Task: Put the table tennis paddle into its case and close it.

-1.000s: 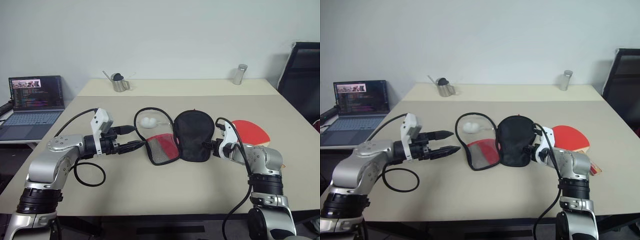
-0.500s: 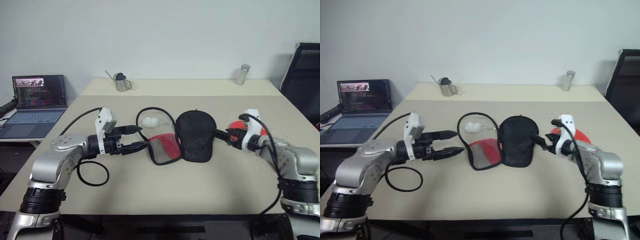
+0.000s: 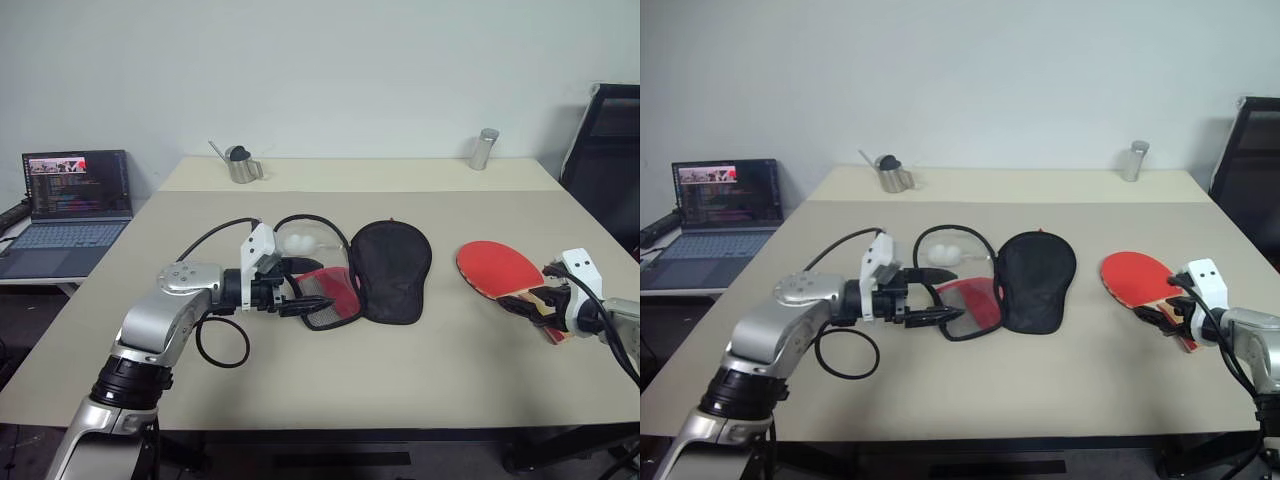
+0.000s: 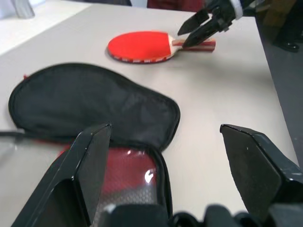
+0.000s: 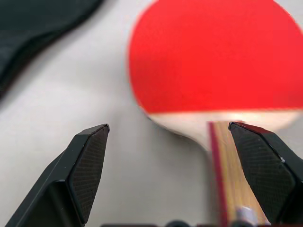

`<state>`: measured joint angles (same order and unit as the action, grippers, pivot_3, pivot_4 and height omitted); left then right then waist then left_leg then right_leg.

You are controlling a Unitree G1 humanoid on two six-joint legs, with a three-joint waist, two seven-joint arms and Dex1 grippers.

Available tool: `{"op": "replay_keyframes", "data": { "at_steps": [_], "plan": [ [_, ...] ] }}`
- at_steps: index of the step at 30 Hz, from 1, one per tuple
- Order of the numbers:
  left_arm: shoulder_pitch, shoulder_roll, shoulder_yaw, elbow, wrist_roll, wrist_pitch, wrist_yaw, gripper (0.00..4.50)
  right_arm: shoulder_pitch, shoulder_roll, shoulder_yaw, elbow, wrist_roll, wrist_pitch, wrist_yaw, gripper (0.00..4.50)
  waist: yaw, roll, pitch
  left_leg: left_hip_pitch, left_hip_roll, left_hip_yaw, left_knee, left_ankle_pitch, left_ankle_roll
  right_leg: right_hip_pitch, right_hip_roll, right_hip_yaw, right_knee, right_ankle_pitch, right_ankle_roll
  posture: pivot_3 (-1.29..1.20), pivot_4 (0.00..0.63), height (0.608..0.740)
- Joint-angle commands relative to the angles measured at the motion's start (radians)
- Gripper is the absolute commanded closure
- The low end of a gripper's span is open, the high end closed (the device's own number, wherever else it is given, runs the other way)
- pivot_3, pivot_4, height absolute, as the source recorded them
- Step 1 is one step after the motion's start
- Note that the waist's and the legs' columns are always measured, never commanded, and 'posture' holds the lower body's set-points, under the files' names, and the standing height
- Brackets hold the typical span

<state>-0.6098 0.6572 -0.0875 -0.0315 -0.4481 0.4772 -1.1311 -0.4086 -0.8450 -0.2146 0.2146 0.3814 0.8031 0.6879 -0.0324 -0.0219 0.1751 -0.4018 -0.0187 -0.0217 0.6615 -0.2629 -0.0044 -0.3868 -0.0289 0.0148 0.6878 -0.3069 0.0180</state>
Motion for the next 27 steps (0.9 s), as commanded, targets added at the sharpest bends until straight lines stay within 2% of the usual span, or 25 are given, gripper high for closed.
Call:
{"op": "replay_keyframes", "data": {
  "at_steps": [1,7,13,20,23,27],
  "plan": [
    [-0.029,-0.011,-0.003,0.016,0.014,-0.026,-0.01,0.47,-0.021,-0.014,-0.031,0.063,-0.023,-0.063,-0.001,0.04,0.0,0.0,0.0,0.0,0.0,0.0,0.0,0.0,0.0,0.0,0.0,0.0,0.0,0.0,0.0,0.0,0.15,0.74],
    [-0.046,-0.026,-0.007,0.044,0.03,-0.044,-0.02,0.47,-0.055,0.014,-0.024,0.192,-0.044,-0.115,-0.016,0.04,0.001,0.0,0.0,0.0,0.0,0.0,0.001,0.0,0.0,0.0,0.0,0.0,0.0,0.0,0.0,0.0,0.15,0.74],
    [-0.061,-0.03,-0.004,0.076,0.046,-0.062,-0.028,0.47,-0.157,0.082,-0.023,0.417,-0.081,-0.206,-0.079,0.04,-0.001,-0.001,0.0,0.002,0.0,0.001,0.001,0.0,0.0,0.002,0.0,0.001,0.001,0.0,0.0,0.0,0.15,0.74],
    [-0.056,-0.018,0.009,0.087,0.056,-0.073,-0.03,0.47,-0.17,0.118,0.022,0.46,-0.135,-0.24,-0.077,0.04,-0.002,-0.003,0.0,0.007,0.0,0.0,0.003,0.0,0.001,0.01,0.0,0.001,-0.005,0.005,0.003,0.0,0.15,0.74],
    [-0.044,-0.004,0.022,0.082,0.056,-0.074,-0.032,0.47,-0.169,0.122,0.023,0.468,-0.156,-0.243,-0.095,0.63,-0.002,-0.003,0.0,0.009,0.0,0.0,0.003,0.001,0.001,0.013,0.0,0.0,-0.007,0.006,0.004,0.0,0.15,0.74],
    [-0.03,0.019,0.044,0.081,0.054,-0.072,-0.024,0.47,-0.169,0.133,0.001,0.464,-0.152,-0.218,-0.115,1.94,-0.002,-0.005,-0.002,0.009,0.0,-0.001,0.003,0.001,0.001,0.013,0.0,0.0,-0.007,0.007,0.004,0.0,0.15,0.74]
  ]
}}
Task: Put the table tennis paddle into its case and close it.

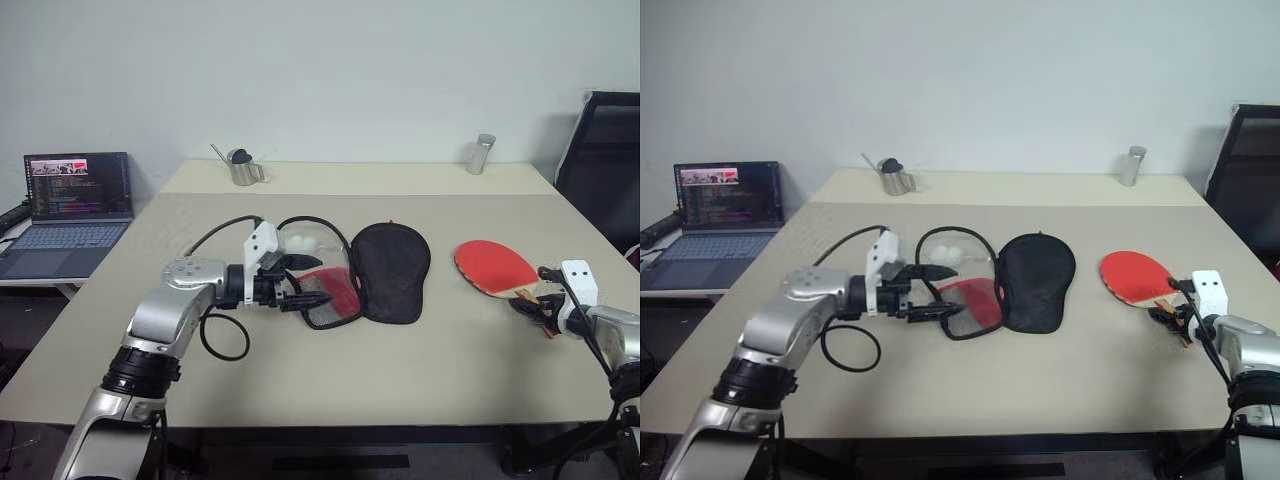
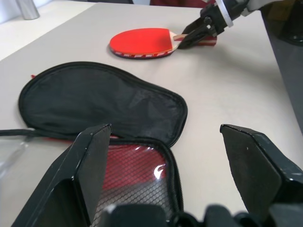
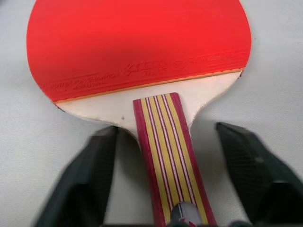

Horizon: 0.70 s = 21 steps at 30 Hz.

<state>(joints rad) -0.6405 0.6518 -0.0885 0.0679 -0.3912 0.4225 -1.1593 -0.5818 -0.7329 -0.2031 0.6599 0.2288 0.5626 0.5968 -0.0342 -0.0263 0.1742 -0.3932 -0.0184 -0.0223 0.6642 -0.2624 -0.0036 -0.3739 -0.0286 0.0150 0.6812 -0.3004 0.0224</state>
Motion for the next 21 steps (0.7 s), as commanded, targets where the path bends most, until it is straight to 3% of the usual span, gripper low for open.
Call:
{"op": "replay_keyframes", "data": {
  "at_steps": [1,5,12,21],
  "plan": [
    [0.005,0.031,0.05,-0.018,-0.003,-0.016,0.005,0.47,0.004,0.024,-0.014,0.013,0.001,0.027,-0.03,2.29,0.0,-0.002,-0.001,0.0,0.0,0.0,0.0,0.0,0.0,0.0,0.0,0.0,0.0,0.0,0.0,0.0,0.15,0.74],
    [0.022,0.056,0.069,-0.027,-0.005,-0.015,0.008,0.47,0.006,0.035,-0.031,-0.038,0.009,0.056,-0.053,3.34,0.0,-0.002,-0.001,0.0,0.0,0.0,0.0,0.0,0.0,0.0,0.0,0.0,0.0,0.0,0.0,0.0,0.15,0.74],
    [0.048,0.091,0.11,-0.026,-0.005,-0.019,0.029,0.47,-0.01,0.065,-0.095,-0.246,0.047,0.174,-0.138,3.36,-0.003,0.0,0.0,-0.003,0.003,0.001,-0.002,0.0,0.0,-0.005,0.002,0.001,0.001,0.0,0.0,0.0,0.15,0.74],
    [0.062,0.089,0.123,-0.067,-0.018,-0.004,0.039,0.47,-0.08,0.166,-0.083,-0.584,0.104,0.38,-0.259,3.37,0.004,0.004,0.002,-0.014,0.003,0.002,-0.002,0.0,0.0,-0.016,0.002,0.001,0.001,0.0,0.0,0.0,0.15,0.74]
  ]
}}
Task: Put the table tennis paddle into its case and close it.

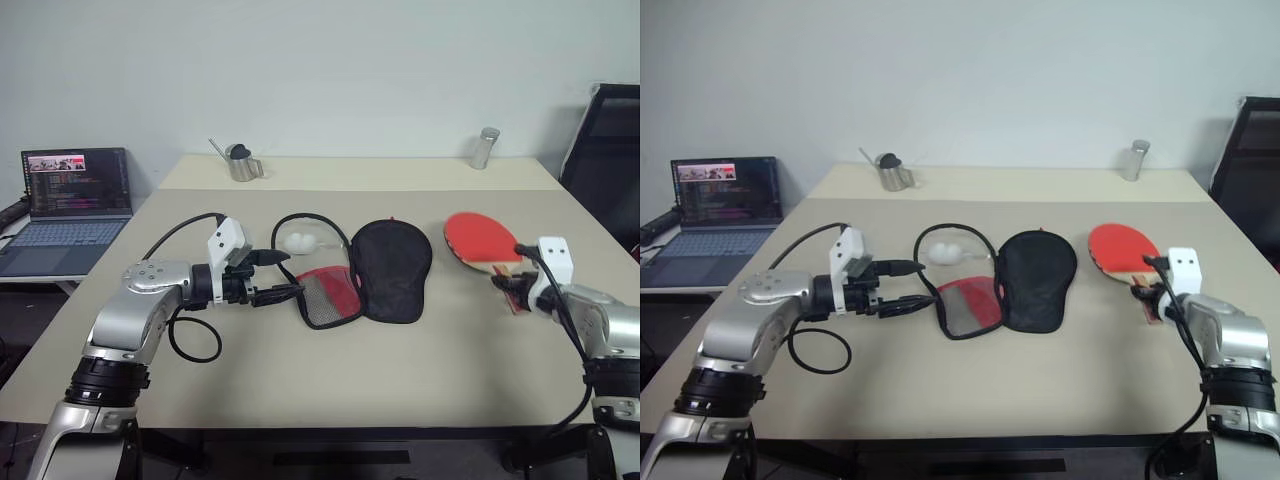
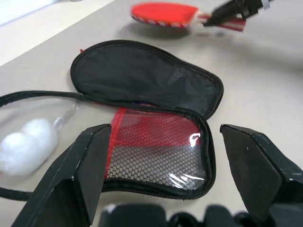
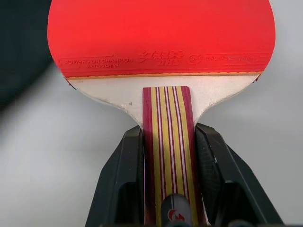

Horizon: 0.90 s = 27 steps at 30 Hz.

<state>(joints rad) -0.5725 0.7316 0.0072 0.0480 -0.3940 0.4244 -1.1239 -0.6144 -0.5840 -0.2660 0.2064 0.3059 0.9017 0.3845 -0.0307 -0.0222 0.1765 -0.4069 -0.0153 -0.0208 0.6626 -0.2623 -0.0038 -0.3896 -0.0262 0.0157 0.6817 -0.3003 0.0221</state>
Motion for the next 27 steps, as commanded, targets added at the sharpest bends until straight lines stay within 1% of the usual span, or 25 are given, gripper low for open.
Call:
{"op": "replay_keyframes", "data": {
  "at_steps": [1,7,9,13,21,27],
  "plan": [
    [-0.005,0.009,0.027,-0.05,-0.015,-0.005,0.005,0.47,-0.06,0.043,-0.016,-0.168,0.032,0.072,-0.071,3.37,0.0,0.0,0.0,0.0,0.0,0.0,0.0,0.0,0.0,0.0,0.0,0.0,0.0,0.0,0.0,0.0,0.15,0.74],
    [-0.007,0.01,0.03,-0.055,-0.015,0.003,0.011,0.47,-0.096,0.236,0.017,-0.354,0.043,0.238,-0.229,3.37,-0.001,0.0,0.0,0.0,0.0,0.0,0.0,0.0,0.0,-0.001,0.0,0.0,0.0,0.0,0.0,0.0,0.15,0.74],
    [-0.009,0.009,0.029,-0.056,-0.013,0.003,0.013,0.47,-0.102,0.312,0.018,-0.389,0.036,0.274,-0.286,3.37,0.0,0.0,0.0,0.0,0.0,-0.001,0.0,0.0,0.0,-0.001,0.0,0.0,0.0,0.0,0.0,0.0,0.15,0.74],
    [-0.012,0.008,0.027,-0.054,-0.012,0.004,0.017,0.47,-0.104,0.43,0.02,-0.42,0.018,0.306,-0.374,3.37,0.0,0.0,0.0,-0.001,0.0,0.0,0.0,0.0,0.0,-0.001,0.0,0.0,0.0,0.0,0.0,0.0,0.15,0.74],
    [-0.014,0.006,0.022,-0.058,-0.012,0.003,0.024,0.47,-0.089,0.576,0.086,-0.397,-0.019,0.279,-0.459,3.37,-0.001,0.0,0.0,0.0,0.0,0.0,0.0,0.0,0.0,-0.002,0.0,0.0,0.0,0.0,0.0,0.0,0.15,0.74],
    [-0.01,0.0,0.019,-0.068,-0.013,0.003,0.027,0.47,-0.101,0.619,0.117,-0.3,-0.055,0.193,-0.477,3.37,-0.002,0.0,0.0,0.0,0.0,0.0,0.0,0.0,0.0,-0.002,0.0,0.0,0.001,0.0,0.0,0.0,0.15,0.74]
  ]
}}
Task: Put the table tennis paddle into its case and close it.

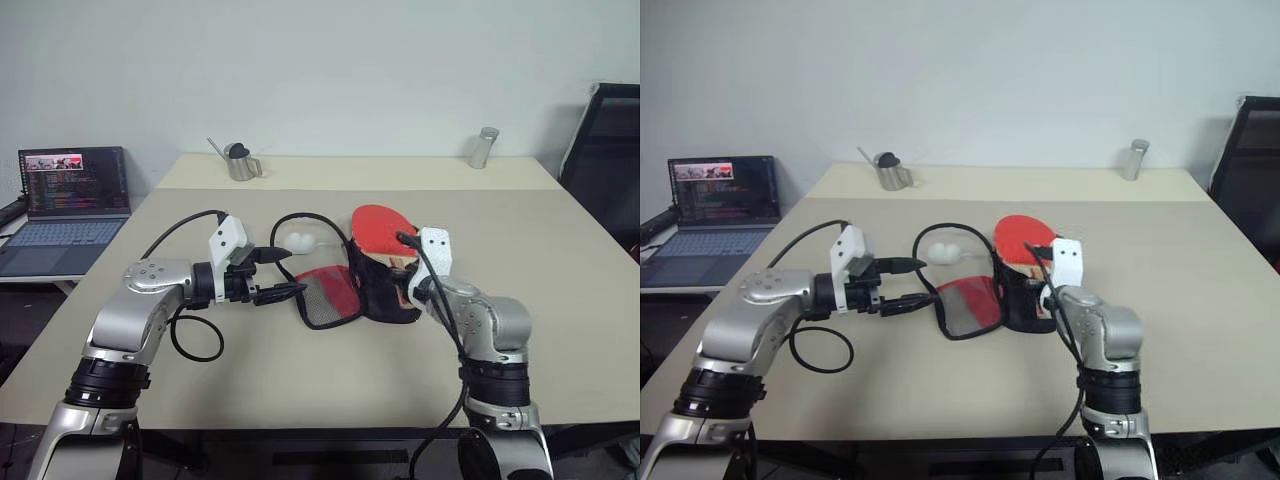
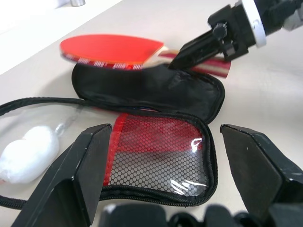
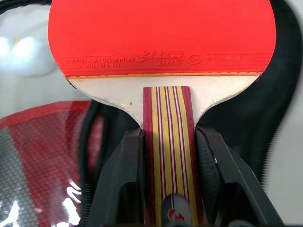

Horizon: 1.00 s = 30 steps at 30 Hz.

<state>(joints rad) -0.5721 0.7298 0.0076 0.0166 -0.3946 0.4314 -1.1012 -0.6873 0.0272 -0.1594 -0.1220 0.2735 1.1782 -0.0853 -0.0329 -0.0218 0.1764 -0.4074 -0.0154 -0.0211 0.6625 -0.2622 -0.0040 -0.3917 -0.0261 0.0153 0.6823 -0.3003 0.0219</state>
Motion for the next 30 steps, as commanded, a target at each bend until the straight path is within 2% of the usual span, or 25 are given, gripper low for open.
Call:
{"op": "replay_keyframes", "data": {
  "at_steps": [1,10,30],
  "plan": [
    [-0.011,0.001,0.018,-0.037,-0.013,-0.003,0.005,0.47,-0.03,0.008,0.012,0.048,-0.029,-0.103,-0.009,3.37,0.0,0.0,0.0,0.0,0.0,0.0,0.0,0.0,0.0,0.0,0.0,0.0,0.0,0.0,0.0,0.0,0.15,0.74],
    [-0.002,0.004,0.027,-0.055,-0.035,-0.003,-0.009,0.47,-0.03,-0.025,0.035,0.148,-0.082,-0.192,-0.005,3.37,0.0,0.0,0.0,0.0,0.0,0.0,0.0,0.0,0.0,0.0,0.0,0.0,0.0,0.0,0.0,0.0,0.15,0.74],
    [-0.007,-0.003,0.02,-0.033,-0.027,-0.02,-0.004,0.47,-0.007,0.024,0.043,0.135,-0.109,-0.157,-0.037,3.37,-0.001,0.0,0.0,0.0,0.0,0.0,0.0,0.0,0.0,0.0,0.0,0.0,0.0,0.0,0.0,0.0,0.15,0.74]
  ]
}}
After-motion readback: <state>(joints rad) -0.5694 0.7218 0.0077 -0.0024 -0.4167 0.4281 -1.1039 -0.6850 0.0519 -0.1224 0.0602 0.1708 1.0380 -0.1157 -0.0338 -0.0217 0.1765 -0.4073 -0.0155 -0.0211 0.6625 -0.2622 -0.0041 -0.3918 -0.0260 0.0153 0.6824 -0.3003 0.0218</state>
